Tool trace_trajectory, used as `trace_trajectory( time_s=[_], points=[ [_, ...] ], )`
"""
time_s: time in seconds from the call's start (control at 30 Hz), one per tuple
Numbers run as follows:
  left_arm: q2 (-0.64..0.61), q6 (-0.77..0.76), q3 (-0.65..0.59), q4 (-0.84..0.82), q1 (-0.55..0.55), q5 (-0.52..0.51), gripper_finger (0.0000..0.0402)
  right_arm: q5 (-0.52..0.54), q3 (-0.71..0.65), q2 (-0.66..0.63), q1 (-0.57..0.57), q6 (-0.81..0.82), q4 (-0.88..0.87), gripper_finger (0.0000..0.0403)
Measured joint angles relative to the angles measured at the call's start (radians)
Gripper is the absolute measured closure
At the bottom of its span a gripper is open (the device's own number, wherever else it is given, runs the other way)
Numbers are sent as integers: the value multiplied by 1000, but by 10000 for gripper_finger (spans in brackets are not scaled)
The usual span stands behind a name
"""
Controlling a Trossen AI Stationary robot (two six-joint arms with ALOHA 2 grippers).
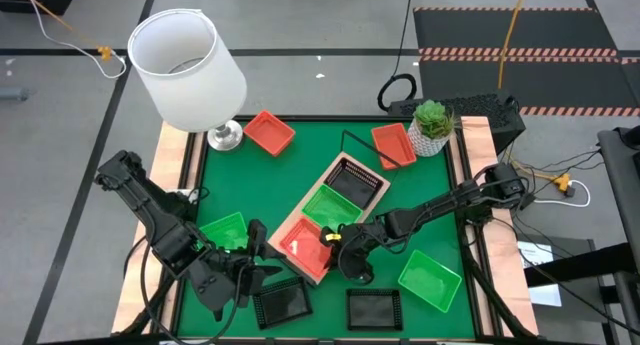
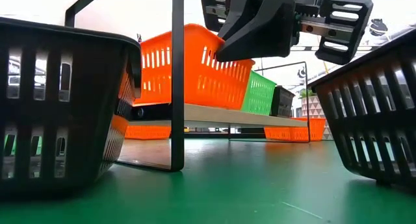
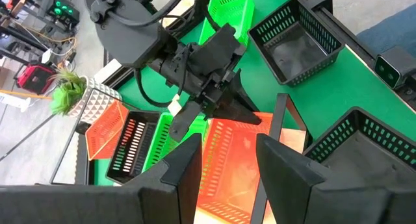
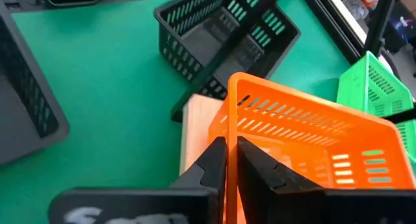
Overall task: Stack baskets on shelf by color
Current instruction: Put the bottom orange bin on the shelf, then adjust the colored bins
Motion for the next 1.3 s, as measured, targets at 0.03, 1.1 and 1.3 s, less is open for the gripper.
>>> trace_trajectory(
  time_s=[0.03, 1.1, 1.3],
  points=[
    [0, 0, 0, 0, 0, 0, 254, 0, 0, 0, 2, 0, 0, 378],
    [0, -20, 0, -8, 0, 1, 254, 240, 2, -181, 115, 276, -69, 295],
    [0, -21, 0, -7, 0, 1, 254, 260, 2, -197, 143, 394, -178, 328]
  ],
)
